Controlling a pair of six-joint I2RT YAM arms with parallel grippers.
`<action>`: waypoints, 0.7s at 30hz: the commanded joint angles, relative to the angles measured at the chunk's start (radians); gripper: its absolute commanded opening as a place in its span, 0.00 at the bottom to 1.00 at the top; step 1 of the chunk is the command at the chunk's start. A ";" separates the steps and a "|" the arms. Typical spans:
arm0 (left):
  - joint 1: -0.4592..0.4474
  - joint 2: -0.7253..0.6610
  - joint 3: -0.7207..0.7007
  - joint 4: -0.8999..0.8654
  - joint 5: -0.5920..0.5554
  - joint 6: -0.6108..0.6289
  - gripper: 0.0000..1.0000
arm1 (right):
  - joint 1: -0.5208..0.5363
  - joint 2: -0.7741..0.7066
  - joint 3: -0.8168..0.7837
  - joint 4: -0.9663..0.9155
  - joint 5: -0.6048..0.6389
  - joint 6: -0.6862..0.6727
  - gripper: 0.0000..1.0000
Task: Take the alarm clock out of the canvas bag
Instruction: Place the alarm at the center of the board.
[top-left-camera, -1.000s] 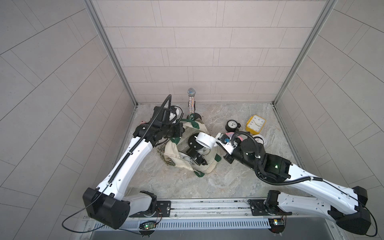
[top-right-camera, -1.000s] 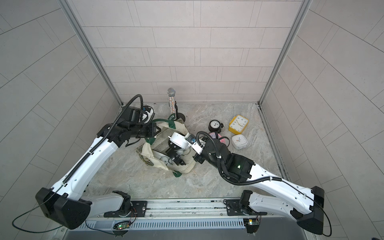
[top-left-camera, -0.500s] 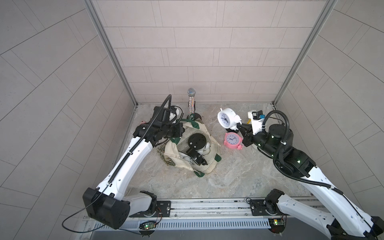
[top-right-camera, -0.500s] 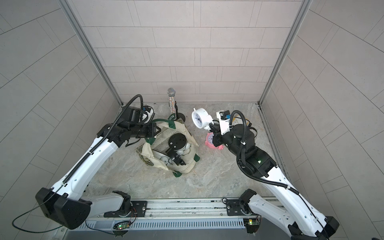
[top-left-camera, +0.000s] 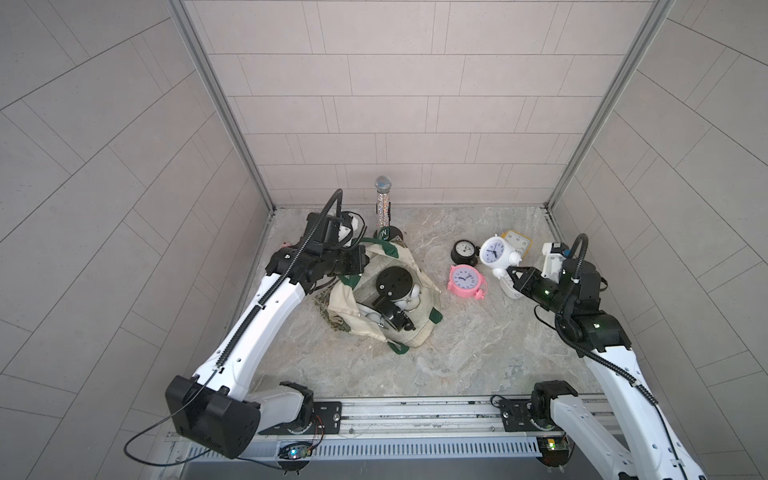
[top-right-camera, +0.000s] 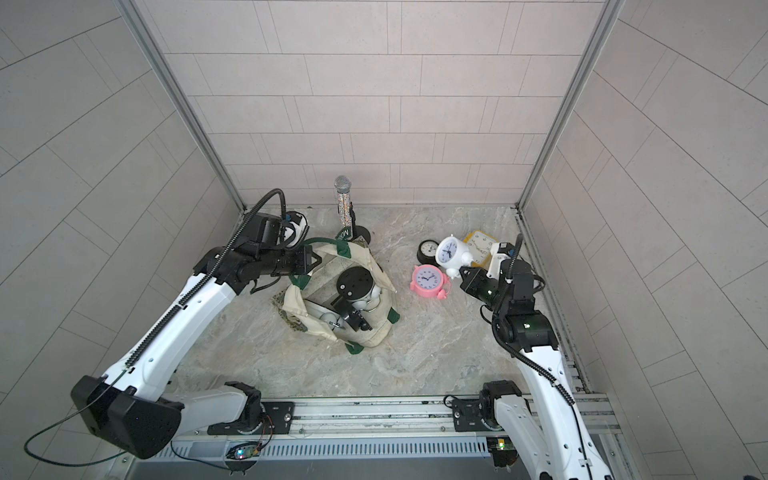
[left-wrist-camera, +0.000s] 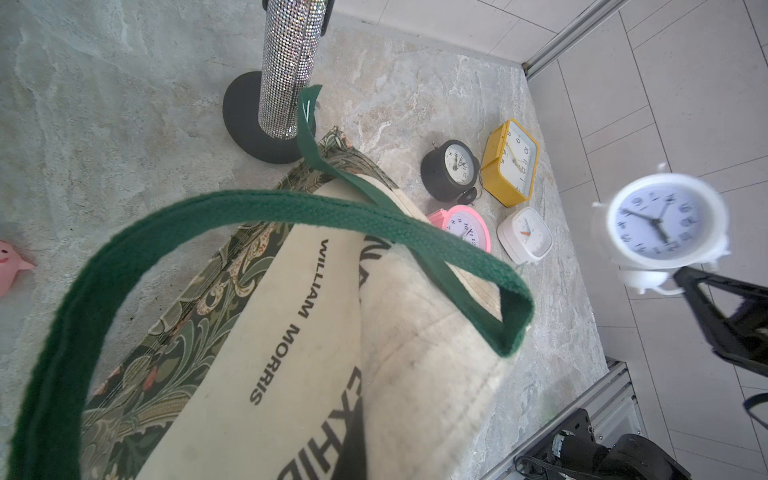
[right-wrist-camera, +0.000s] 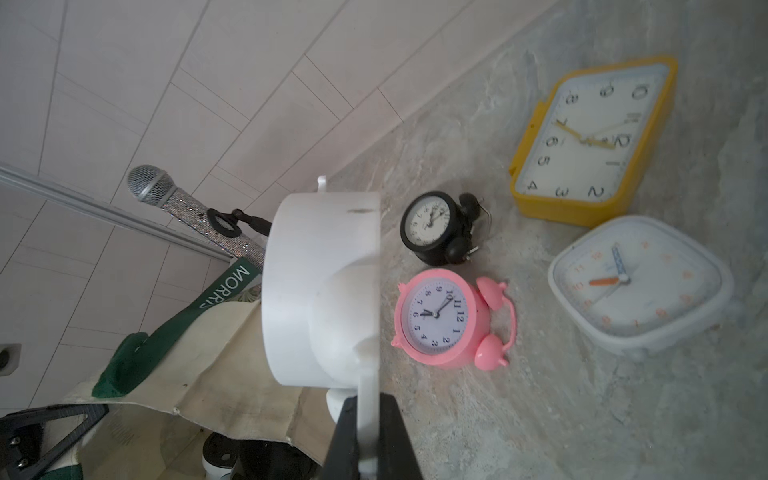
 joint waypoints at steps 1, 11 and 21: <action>0.010 -0.041 0.010 0.030 0.016 0.006 0.00 | -0.029 -0.057 -0.066 0.016 -0.058 0.140 0.00; 0.013 -0.036 -0.002 0.038 0.024 0.009 0.00 | -0.031 -0.124 -0.257 -0.130 0.124 0.331 0.00; 0.017 -0.042 -0.007 0.039 0.026 0.008 0.00 | -0.032 -0.128 -0.279 -0.215 0.266 0.433 0.00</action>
